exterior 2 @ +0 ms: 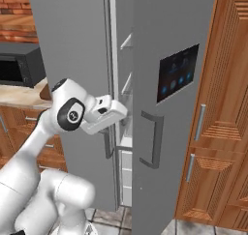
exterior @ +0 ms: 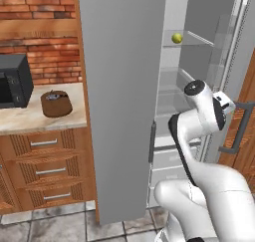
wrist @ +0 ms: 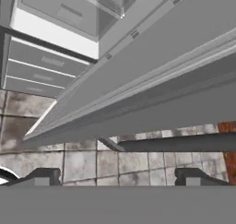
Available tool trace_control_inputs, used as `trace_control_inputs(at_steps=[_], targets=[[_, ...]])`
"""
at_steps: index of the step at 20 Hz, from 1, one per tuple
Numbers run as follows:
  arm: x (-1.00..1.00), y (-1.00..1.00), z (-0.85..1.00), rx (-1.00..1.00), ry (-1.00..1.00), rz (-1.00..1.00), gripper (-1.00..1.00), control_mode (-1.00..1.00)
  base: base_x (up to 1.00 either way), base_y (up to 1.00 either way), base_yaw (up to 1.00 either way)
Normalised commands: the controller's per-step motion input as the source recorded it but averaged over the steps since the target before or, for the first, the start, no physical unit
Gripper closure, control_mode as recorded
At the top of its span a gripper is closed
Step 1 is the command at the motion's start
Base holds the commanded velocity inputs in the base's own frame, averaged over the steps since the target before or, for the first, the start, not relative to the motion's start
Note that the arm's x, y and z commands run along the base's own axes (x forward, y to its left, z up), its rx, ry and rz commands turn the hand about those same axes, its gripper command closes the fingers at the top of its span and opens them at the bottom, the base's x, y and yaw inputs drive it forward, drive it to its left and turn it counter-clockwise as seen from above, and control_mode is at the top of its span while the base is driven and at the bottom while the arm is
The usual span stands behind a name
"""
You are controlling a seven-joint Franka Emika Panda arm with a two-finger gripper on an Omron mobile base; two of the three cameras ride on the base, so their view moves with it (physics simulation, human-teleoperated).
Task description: Retrieve a lemon from the fridge and place it on the cutting board with the fish.
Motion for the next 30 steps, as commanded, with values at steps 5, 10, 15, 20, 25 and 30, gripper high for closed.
trace_control_inputs(at_steps=[5,10,15,20,25,30], targets=[[0.68,0.05,-0.43,-0.14,0.04,0.00,-1.00,-1.00,0.00,0.00,0.00],[0.57,0.03,-0.29,-0.15,0.10,0.00,-1.00,-1.00,0.00,0.00,0.00],[0.57,-0.41,-0.39,-0.11,0.30,0.00,-1.00,-1.00,0.00,0.00,0.00],[0.17,-0.34,-0.07,-0.08,0.23,0.01,-1.00,-1.00,0.00,0.00,0.00],[0.00,-0.85,0.00,0.03,0.21,0.00,-1.00,-1.00,0.00,0.00,0.00],[0.00,-1.00,0.00,0.03,0.16,0.00,-1.00,-1.00,0.00,0.00,0.00]])
